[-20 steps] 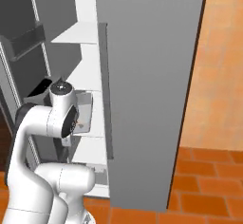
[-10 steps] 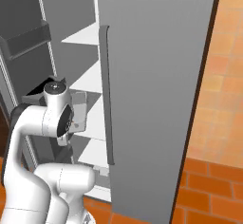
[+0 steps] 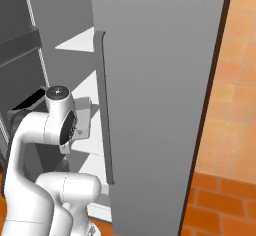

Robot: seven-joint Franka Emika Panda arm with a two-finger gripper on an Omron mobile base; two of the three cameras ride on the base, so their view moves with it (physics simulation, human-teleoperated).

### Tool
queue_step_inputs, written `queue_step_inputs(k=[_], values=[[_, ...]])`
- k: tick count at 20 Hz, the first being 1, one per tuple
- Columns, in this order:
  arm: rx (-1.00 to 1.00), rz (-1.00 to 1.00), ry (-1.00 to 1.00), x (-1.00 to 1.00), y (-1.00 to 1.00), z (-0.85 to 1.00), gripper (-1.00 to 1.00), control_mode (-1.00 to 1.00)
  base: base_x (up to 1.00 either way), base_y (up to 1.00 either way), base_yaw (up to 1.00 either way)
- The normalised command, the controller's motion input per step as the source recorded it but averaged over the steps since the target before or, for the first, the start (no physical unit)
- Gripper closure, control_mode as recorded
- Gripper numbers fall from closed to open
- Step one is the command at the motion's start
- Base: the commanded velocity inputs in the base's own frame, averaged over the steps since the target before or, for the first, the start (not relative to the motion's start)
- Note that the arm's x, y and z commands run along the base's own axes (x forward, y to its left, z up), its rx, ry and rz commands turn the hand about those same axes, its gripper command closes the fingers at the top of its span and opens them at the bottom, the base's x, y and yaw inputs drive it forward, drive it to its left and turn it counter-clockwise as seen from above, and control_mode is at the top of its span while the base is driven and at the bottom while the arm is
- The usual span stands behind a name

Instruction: Take the meat container that has the chicken drumstick and place it on the second highest rack of the freezer. Then take the vegetable container that has the eggplant and carrot and place it on the highest rack of the freezer.

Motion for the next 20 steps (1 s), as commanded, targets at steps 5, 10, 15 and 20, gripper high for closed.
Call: queue_step_inputs(k=[5,10,15,20], values=[[0.0,0.0,0.0,0.0,0.0,0.0,1.0,1.0,0.29,0.21,0.0],[0.0,0.0,0.0,0.0,0.0,0.0,1.0,1.0,0.19,0.32,0.0],[0.0,0.0,0.0,0.0,0.0,0.0,1.0,1.0,0.35,0.0,0.0],[0.0,0.0,0.0,0.0,0.0,0.0,1.0,1.0,0.43,0.08,0.0]])
